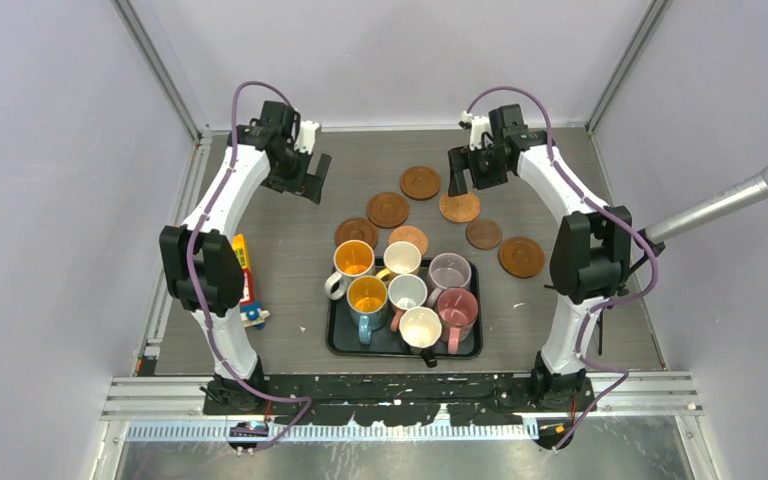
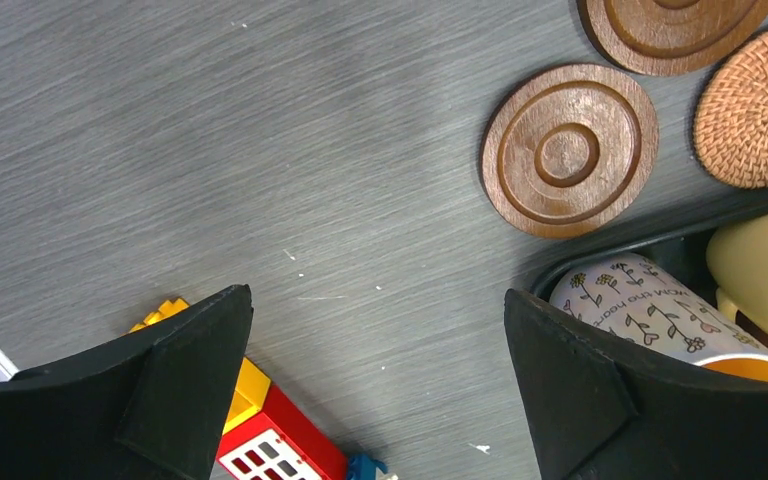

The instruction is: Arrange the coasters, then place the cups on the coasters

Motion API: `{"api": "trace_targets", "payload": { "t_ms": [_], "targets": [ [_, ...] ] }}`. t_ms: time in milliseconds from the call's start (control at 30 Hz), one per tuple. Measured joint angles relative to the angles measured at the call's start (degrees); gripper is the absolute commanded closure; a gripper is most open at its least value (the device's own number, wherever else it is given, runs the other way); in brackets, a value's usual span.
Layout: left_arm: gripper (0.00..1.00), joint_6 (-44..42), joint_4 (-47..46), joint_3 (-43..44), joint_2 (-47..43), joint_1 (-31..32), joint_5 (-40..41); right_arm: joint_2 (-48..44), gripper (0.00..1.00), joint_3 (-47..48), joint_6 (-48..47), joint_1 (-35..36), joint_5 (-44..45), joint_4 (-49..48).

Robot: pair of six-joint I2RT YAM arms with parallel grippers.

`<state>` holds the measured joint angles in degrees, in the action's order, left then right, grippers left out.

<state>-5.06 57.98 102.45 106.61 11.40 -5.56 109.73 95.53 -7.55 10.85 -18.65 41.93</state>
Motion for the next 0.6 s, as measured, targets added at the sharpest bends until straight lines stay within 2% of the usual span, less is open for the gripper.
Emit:
{"api": "trace_targets", "payload": {
  "t_ms": [233,600],
  "targets": [
    [0.00,0.4,-1.8,1.5,0.0,0.0,1.0,4.5,0.16,5.0,0.1,0.4,1.6,-1.6],
    [0.00,-0.9,-4.3,4.3,1.6,0.4,-0.1,17.7,0.16,18.5,3.7,1.6,4.1,-4.5]
  ]
}}
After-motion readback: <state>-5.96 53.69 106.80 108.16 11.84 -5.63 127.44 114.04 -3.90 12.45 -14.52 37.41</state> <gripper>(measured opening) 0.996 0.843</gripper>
